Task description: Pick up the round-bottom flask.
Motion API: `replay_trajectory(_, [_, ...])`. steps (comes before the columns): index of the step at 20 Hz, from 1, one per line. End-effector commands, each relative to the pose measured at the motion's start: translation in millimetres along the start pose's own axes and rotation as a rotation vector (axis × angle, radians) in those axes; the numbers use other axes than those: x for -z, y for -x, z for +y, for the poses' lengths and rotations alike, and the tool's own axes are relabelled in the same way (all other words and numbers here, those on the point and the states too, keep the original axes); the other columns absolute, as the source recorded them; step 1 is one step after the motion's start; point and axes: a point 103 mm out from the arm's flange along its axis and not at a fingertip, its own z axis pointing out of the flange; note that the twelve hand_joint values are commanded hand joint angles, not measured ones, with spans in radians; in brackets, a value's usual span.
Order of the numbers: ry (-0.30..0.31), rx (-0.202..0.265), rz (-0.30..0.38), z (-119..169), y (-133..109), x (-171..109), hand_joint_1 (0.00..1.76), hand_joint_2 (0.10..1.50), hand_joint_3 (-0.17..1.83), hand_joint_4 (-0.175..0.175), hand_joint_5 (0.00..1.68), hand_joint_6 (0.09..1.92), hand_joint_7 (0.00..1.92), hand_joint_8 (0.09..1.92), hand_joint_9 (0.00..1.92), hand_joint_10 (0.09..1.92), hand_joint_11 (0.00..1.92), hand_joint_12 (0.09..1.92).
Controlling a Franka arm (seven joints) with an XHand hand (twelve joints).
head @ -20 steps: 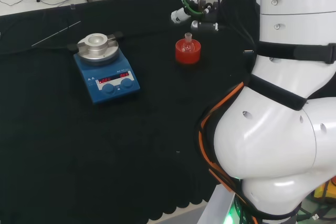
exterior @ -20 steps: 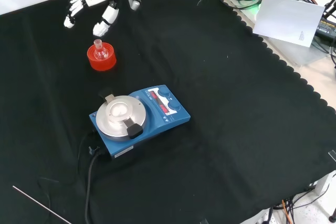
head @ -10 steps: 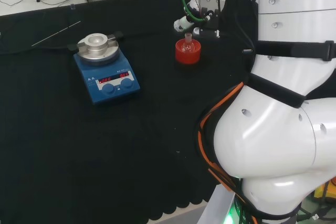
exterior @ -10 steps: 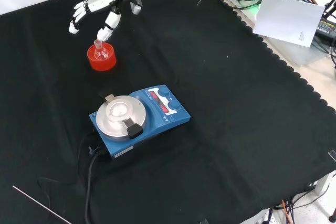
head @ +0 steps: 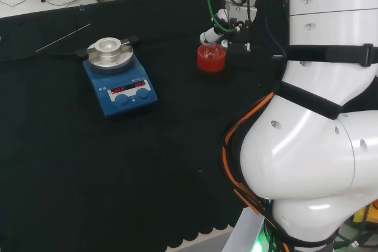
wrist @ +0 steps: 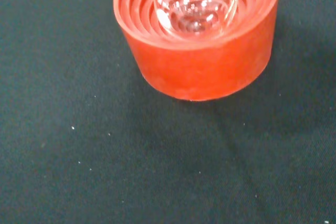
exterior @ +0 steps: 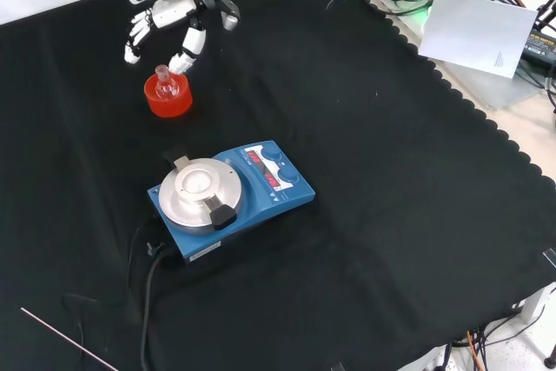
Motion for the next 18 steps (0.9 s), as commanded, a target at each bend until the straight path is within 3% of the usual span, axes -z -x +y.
replay_trajectory(1, [-0.003, 0.006, 0.010, 0.7, 3.2, -13.1, 0.74, 0.82, 0.48, -0.065, 0.43, 0.09, 0.12, 0.66, 0.21, 0.71, 0.00, 1.25])
replay_trajectory(7, [0.002, 0.001, -0.002, -0.3, -7.9, -24.6, 0.76, 0.82, 0.49, -0.064, 0.44, 0.09, 0.13, 0.66, 0.22, 0.71, 0.00, 1.25])
replay_trajectory(18, [0.007, 0.000, -0.009, 10.7, 2.3, -22.8, 0.80, 0.80, 0.51, -0.062, 0.46, 0.09, 0.13, 0.66, 0.22, 0.71, 0.00, 1.25])
